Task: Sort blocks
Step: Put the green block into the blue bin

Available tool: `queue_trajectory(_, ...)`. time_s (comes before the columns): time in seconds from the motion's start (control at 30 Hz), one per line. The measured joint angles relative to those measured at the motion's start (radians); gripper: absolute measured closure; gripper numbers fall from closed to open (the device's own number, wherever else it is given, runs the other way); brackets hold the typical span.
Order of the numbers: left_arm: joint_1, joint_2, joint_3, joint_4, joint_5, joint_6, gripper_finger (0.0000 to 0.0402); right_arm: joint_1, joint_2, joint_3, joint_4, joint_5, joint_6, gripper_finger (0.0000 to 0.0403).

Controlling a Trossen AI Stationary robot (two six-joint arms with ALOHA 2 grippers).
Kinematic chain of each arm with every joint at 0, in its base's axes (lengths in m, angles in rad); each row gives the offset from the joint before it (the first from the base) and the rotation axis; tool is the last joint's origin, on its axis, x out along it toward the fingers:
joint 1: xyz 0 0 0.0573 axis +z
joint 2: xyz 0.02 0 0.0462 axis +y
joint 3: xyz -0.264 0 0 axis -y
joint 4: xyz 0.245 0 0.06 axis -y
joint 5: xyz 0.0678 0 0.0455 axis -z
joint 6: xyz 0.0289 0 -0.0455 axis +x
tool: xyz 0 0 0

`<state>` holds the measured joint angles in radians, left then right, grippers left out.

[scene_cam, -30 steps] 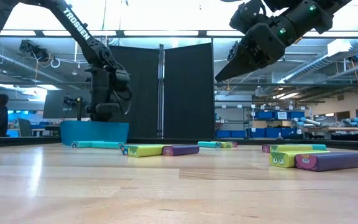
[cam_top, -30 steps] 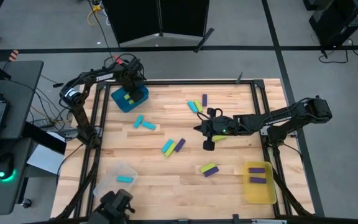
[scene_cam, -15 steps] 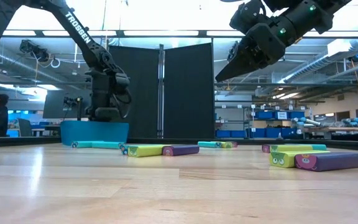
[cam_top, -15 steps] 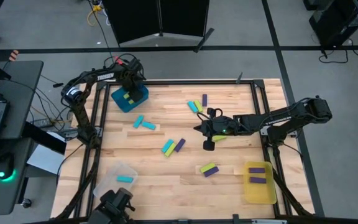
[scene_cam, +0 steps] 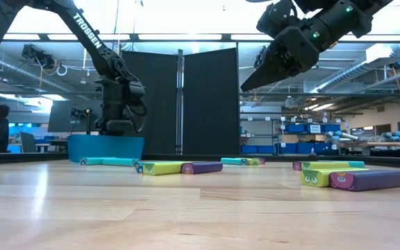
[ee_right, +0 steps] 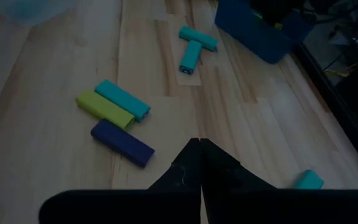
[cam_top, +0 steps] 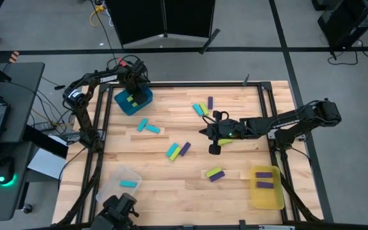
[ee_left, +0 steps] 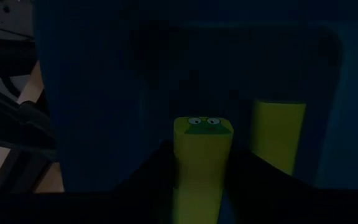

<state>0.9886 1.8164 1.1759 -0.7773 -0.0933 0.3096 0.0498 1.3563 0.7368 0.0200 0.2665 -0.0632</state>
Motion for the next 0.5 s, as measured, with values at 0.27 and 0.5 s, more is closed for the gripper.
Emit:
queue_trajectory(0.27,0.000,0.000,0.000,-0.002,0.000,-0.007,0.0286,0.000,0.000,0.000,0.000,0.000,-0.005,0.0395)
queue_trajectory(0.5,0.000,0.000,0.000,-0.003,0.001,-0.007,0.0266,0.000,0.000,0.000,0.000,0.000,-0.012,0.0395)
